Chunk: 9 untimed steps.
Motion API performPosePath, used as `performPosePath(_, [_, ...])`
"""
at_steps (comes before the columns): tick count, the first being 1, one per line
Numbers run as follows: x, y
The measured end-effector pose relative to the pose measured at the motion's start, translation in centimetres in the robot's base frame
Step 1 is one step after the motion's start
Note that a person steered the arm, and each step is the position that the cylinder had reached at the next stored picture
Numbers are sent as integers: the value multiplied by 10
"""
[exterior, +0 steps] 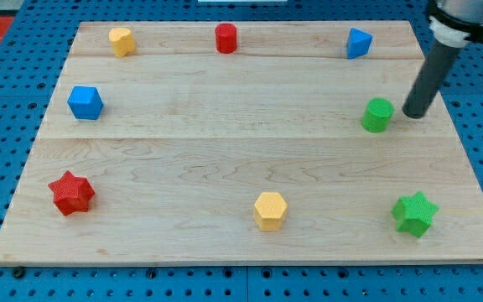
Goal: Move the green circle towards the green star
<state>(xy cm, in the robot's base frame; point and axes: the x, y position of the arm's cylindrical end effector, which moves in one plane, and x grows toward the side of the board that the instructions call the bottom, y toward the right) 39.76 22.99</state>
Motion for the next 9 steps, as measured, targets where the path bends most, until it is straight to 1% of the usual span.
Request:
performPosePath(2, [-28,-2])
performPosePath(3, [-32,-13])
performPosePath(4, [-21,-20])
performPosePath(5, [5,-19])
performPosePath(6, [-40,-40])
performPosePath(7, [-39,-45])
performPosePath(9, [36,-45])
